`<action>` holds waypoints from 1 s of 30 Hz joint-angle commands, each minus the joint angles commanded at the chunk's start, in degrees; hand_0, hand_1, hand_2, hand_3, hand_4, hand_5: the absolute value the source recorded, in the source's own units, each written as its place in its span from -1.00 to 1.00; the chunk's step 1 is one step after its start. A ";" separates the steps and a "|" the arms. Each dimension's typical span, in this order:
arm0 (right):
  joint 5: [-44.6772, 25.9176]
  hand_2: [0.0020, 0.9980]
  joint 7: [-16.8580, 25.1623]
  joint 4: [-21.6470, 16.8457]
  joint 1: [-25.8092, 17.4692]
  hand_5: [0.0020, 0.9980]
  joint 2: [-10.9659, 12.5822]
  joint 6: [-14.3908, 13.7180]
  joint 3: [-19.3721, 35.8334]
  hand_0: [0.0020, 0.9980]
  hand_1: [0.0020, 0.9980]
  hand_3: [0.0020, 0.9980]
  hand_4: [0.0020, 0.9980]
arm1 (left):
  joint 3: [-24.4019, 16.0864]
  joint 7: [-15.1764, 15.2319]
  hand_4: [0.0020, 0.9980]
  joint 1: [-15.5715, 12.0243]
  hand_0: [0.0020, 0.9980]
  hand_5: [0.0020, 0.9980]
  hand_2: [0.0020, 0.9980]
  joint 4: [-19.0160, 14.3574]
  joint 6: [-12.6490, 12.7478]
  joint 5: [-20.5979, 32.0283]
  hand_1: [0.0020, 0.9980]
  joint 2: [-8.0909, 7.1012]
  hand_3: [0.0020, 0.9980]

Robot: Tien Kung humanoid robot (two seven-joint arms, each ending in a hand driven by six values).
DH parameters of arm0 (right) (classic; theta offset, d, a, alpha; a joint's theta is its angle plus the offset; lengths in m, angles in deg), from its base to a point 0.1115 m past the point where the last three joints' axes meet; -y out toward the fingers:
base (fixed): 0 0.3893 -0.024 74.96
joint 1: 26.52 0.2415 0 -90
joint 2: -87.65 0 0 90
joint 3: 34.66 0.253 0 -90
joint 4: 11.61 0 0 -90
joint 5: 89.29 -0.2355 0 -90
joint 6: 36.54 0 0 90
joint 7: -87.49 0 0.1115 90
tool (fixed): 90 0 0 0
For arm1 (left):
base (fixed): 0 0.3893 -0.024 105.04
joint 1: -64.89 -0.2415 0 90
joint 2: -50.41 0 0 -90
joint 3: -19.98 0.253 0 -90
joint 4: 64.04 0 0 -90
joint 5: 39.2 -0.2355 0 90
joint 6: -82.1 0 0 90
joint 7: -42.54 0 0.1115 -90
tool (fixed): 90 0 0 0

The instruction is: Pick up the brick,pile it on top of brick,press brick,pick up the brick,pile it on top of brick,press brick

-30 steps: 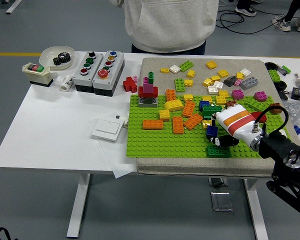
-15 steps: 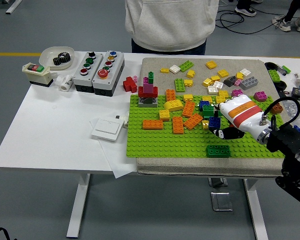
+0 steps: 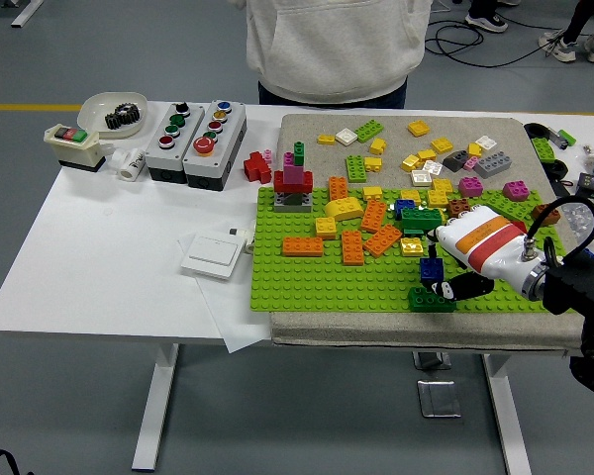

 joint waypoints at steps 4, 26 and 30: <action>-0.16 -0.56 0.06 -0.39 -0.20 -0.11 0.32 0.89 -0.23 -0.72 -0.75 -0.03 0.53 | 0.06 0.02 0.35 0.03 0.36 0.33 0.47 -0.01 0.04 0.17 0.42 0.02 0.18; -1.27 -0.56 0.44 -1.71 -0.92 -0.03 2.01 2.86 -1.03 -0.71 -0.74 -0.03 0.52 | 0.02 -0.02 0.34 0.13 0.36 0.32 0.47 -0.04 -0.02 0.15 0.42 0.06 0.17; -1.32 -0.56 0.49 -1.62 -0.92 -0.03 1.80 2.83 -1.12 -0.71 -0.74 -0.03 0.52 | 0.03 -0.02 0.34 0.15 0.36 0.32 0.47 -0.05 -0.01 0.17 0.42 0.08 0.17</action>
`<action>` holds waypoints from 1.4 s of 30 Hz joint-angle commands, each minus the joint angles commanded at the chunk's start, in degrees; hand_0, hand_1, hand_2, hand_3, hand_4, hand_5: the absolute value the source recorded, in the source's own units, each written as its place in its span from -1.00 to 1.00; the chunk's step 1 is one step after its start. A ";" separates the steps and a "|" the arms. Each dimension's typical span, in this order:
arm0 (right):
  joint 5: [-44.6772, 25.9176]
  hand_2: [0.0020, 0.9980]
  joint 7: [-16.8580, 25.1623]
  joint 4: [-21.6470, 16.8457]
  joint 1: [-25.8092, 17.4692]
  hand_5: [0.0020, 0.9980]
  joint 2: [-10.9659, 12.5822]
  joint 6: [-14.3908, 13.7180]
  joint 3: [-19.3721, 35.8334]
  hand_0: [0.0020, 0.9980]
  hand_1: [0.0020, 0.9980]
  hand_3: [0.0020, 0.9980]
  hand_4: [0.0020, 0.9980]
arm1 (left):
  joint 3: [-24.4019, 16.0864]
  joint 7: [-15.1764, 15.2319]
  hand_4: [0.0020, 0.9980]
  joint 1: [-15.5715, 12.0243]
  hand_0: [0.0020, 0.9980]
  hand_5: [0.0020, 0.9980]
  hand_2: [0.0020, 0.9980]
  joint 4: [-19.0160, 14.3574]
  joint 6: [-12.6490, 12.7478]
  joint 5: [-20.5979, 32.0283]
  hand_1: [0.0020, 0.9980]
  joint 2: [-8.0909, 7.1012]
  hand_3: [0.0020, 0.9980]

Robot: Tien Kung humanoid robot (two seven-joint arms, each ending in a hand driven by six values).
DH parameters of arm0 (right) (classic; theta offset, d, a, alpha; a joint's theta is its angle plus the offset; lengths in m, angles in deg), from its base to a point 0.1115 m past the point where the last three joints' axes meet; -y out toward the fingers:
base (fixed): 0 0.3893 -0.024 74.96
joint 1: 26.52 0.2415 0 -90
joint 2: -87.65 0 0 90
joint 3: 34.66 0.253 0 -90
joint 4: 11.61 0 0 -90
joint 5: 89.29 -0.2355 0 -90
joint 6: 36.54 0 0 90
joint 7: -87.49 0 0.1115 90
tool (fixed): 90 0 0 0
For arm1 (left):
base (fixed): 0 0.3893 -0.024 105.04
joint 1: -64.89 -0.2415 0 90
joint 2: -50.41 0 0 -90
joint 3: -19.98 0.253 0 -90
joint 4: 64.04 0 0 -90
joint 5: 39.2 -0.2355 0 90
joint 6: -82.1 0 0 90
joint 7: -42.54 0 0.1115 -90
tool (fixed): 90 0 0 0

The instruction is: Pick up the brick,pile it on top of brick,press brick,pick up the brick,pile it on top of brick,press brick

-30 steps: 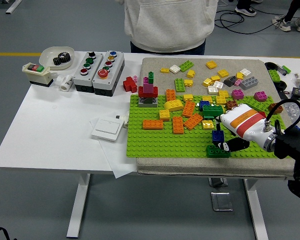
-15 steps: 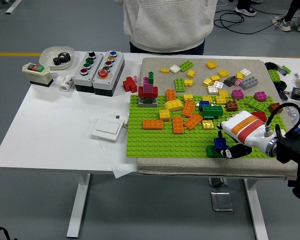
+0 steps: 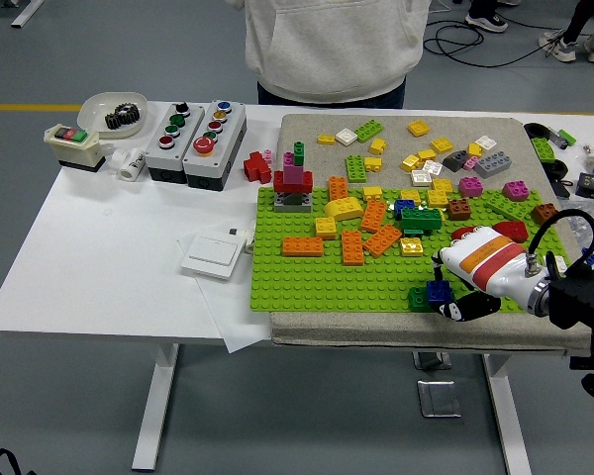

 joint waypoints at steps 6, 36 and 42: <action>-0.12 -0.56 0.02 0.73 0.00 0.00 -0.41 -0.05 0.01 -0.70 -0.74 -0.03 0.52 | 0.01 -0.01 0.34 0.00 0.36 0.33 0.47 -0.02 -0.02 -0.01 0.42 -0.01 0.17; 1.11 -0.44 0.97 1.97 -0.28 0.08 -1.40 0.95 1.01 -0.66 -0.69 -0.01 0.59 | -0.38 -0.17 0.34 -0.19 0.35 0.32 0.47 -0.04 -0.34 -0.84 0.42 -0.05 0.18; 1.53 -0.42 1.25 2.19 -0.15 0.09 -1.41 1.06 1.08 -0.66 -0.67 0.00 0.60 | -0.52 -0.21 0.34 -0.13 0.35 0.32 0.47 -0.05 -0.45 -1.08 0.42 -0.07 0.18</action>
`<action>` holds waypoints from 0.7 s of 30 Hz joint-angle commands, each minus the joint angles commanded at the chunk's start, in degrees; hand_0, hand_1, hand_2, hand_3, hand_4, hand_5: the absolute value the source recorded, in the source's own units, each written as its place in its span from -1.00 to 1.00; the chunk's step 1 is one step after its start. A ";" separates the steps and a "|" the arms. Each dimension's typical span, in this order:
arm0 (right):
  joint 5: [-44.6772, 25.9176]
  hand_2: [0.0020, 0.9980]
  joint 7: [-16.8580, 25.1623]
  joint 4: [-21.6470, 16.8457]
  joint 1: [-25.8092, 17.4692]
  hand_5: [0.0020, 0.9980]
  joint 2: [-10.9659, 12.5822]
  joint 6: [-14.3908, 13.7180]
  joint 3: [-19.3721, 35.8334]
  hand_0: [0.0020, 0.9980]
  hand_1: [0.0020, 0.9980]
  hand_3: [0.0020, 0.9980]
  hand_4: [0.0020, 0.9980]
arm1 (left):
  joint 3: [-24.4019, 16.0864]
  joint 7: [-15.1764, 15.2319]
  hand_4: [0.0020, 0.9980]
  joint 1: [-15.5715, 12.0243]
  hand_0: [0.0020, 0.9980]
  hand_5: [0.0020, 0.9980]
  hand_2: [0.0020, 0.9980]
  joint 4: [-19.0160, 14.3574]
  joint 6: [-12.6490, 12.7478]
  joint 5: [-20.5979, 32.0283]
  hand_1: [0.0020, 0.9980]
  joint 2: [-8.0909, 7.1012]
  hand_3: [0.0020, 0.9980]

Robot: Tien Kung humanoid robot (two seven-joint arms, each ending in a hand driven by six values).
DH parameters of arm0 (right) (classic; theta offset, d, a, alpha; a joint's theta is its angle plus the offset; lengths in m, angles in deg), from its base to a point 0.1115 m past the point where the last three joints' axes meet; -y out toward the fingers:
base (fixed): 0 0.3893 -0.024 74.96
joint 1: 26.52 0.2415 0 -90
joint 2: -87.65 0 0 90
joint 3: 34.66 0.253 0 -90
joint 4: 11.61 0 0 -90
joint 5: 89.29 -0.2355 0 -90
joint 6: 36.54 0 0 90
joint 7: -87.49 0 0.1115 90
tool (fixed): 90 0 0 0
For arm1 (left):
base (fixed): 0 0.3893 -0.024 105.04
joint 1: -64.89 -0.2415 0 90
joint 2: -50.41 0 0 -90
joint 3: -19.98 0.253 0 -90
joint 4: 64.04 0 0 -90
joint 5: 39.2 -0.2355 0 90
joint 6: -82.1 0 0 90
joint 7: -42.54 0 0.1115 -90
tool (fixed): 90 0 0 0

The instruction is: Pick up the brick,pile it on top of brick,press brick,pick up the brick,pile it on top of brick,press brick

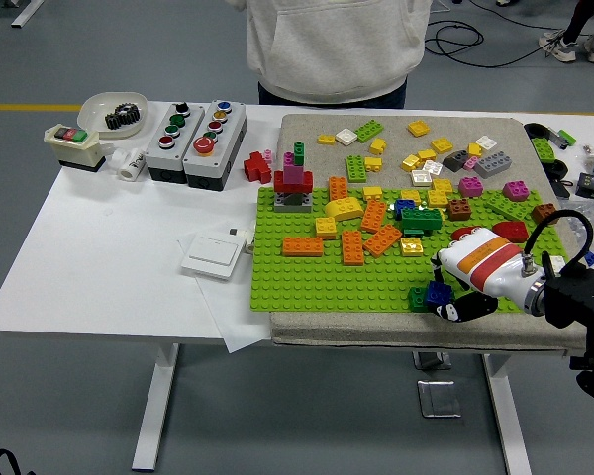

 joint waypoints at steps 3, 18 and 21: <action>0.18 -0.39 0.12 0.10 0.04 0.08 0.02 0.03 -0.02 -0.65 -0.66 0.01 0.63 | 0.04 0.03 0.34 0.03 0.35 0.32 0.47 0.00 0.02 0.09 0.42 -0.01 0.18; 1.21 -0.35 0.76 0.41 0.26 0.10 -0.10 0.03 0.07 -0.62 -0.61 0.03 0.69 | 0.16 0.09 0.34 0.32 0.35 0.33 0.47 0.02 0.05 0.27 0.42 -0.10 0.18; 1.40 -0.32 0.83 0.42 0.27 0.10 -0.16 -0.16 0.15 -0.60 -0.59 0.04 0.72 | 0.14 0.08 0.34 0.36 0.34 0.33 0.47 0.00 0.00 0.18 0.42 -0.11 0.18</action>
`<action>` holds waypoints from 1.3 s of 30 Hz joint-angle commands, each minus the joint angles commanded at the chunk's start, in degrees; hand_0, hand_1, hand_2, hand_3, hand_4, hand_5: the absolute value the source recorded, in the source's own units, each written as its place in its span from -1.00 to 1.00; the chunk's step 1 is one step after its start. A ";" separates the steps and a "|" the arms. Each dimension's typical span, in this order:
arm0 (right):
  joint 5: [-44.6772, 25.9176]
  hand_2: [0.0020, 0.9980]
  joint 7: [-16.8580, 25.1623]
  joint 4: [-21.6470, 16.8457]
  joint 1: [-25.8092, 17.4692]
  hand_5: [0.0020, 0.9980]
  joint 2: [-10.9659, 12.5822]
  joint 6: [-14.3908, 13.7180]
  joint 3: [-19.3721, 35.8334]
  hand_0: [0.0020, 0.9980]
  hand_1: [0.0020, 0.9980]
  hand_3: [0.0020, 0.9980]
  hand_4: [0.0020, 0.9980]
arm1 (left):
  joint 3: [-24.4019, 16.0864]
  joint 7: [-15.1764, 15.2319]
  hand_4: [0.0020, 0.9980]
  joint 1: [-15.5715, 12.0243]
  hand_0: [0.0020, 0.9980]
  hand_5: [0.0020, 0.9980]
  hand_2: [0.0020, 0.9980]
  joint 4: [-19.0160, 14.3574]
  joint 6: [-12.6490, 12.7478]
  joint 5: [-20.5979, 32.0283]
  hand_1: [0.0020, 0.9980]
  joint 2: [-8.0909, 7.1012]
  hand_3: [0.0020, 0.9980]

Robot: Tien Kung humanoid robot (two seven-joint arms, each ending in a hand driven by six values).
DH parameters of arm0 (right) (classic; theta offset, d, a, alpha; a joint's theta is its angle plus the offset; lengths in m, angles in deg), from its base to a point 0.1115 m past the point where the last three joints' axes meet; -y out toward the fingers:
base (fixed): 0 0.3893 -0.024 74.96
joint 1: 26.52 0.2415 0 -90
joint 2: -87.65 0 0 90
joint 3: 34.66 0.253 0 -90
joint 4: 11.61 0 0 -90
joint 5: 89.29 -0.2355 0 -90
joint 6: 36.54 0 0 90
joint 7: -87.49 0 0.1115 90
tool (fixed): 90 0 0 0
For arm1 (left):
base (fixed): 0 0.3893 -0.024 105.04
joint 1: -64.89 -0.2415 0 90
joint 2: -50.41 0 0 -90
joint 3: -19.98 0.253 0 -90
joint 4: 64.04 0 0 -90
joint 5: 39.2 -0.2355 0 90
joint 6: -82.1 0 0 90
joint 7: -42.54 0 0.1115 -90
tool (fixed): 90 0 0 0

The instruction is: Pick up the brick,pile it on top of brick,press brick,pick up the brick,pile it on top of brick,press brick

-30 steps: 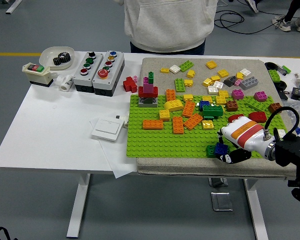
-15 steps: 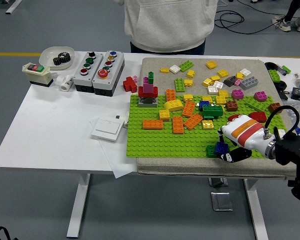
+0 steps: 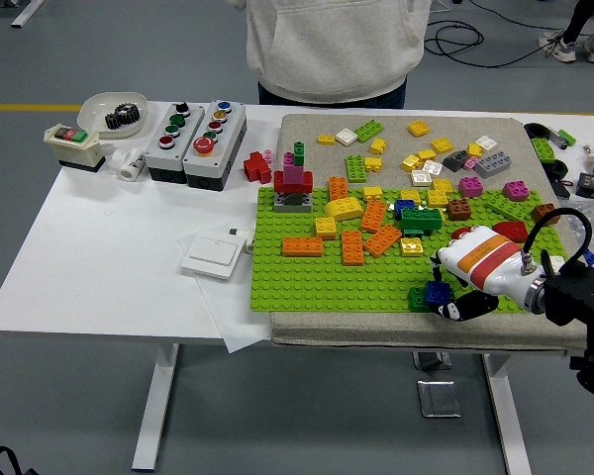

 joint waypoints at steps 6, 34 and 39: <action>0.13 -0.31 0.08 -0.03 0.07 0.11 0.03 0.04 0.08 -0.59 -0.58 0.05 0.73 | -0.05 -0.01 0.34 0.05 0.34 0.33 0.46 0.00 -0.04 -0.08 0.42 -0.02 0.18; 1.32 -0.30 0.05 0.23 -0.28 0.14 0.32 0.83 0.83 -0.56 -0.57 0.06 0.79 | 0.05 0.01 0.34 0.26 0.33 0.32 0.46 -0.06 -0.09 0.08 0.42 -0.04 0.17; 1.49 -0.30 -0.03 -1.93 -1.01 0.15 0.90 1.11 2.00 -0.56 -0.57 0.06 0.81 | -0.01 0.00 0.34 0.20 0.33 0.32 0.46 -0.05 -0.12 0.02 0.42 -0.01 0.17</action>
